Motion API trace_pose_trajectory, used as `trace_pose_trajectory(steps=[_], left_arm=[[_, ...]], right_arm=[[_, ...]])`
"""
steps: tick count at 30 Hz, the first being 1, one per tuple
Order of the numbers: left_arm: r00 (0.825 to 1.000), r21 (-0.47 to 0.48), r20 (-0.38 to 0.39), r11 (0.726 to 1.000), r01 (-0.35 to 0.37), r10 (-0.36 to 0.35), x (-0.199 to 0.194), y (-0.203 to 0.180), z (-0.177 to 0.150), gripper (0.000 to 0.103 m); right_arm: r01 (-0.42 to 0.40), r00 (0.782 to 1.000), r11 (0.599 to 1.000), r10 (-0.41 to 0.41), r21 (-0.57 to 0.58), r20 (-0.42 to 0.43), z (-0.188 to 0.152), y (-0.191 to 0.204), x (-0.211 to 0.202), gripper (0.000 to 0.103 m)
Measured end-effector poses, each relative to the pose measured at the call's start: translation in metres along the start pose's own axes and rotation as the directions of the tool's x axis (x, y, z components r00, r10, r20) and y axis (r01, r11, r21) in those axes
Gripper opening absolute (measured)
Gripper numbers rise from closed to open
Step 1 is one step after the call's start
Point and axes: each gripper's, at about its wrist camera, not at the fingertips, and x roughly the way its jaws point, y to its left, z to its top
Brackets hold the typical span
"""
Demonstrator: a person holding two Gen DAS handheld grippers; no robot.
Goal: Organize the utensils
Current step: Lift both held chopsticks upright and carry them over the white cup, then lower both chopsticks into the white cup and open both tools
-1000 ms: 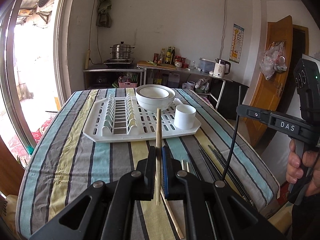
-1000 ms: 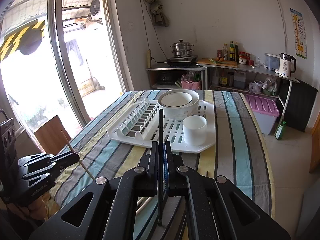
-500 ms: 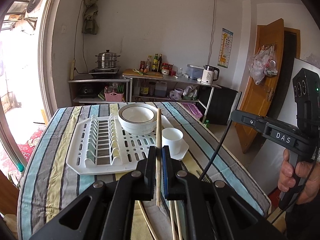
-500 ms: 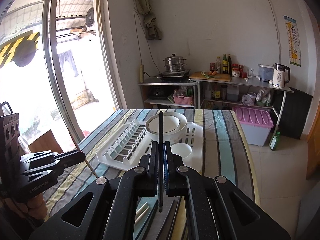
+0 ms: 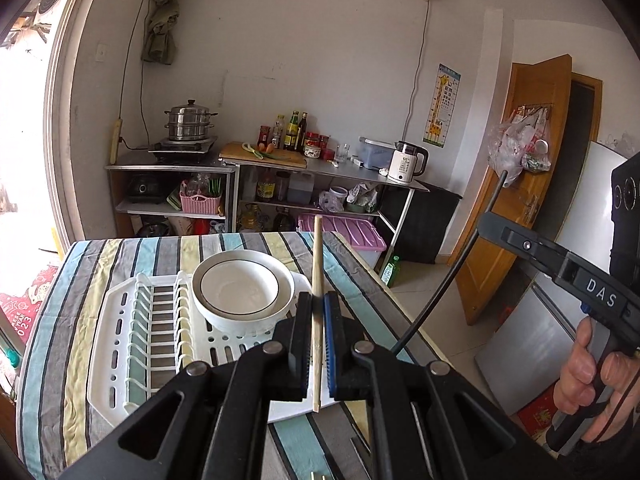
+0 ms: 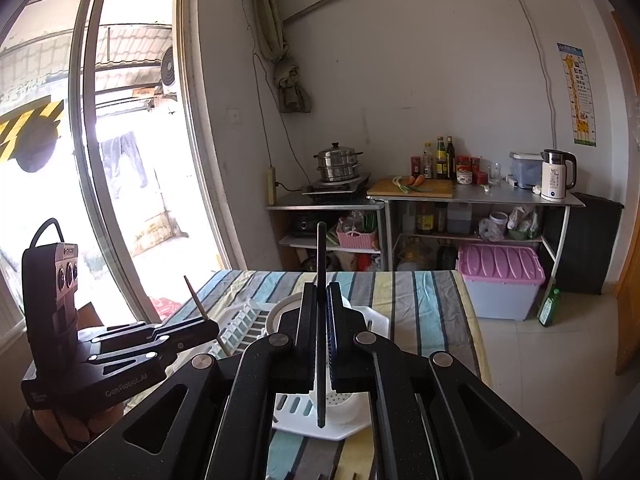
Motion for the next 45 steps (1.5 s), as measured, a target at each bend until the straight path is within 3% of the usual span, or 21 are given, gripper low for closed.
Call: trace_pose_trajectory(steps=[10,23,39,41,45], left_arm=[[1.0,-0.025,-0.006,1.0,0.012,-0.012,0.054,0.002,0.025,0.006],[0.989,-0.09,-0.147,0.996,-0.001,-0.012,0.12,0.017,-0.01,0.006],[0.984,-0.112,-0.164,0.99,-0.091,0.072,0.121,0.042,-0.018,0.009],[0.984,-0.101,-0.158,0.99,-0.101,0.084,0.118,0.042,-0.019,0.01],[0.983,-0.093,-0.16,0.99,-0.105,0.089,0.109,0.042,-0.023,0.017]], right_arm=[[-0.002,1.0,0.999,0.003,0.039,-0.028,0.003,-0.018,0.045,0.004],[-0.006,0.99,0.993,0.023,0.119,-0.139,-0.029,-0.043,0.099,0.004],[0.057,0.984,0.986,-0.029,0.157,-0.178,-0.032,-0.07,0.1,0.006],[0.058,0.985,0.987,-0.031,0.151,-0.172,-0.033,-0.071,0.095,0.012],[0.061,0.986,0.987,-0.036,0.15,-0.165,-0.035,-0.07,0.085,0.013]])
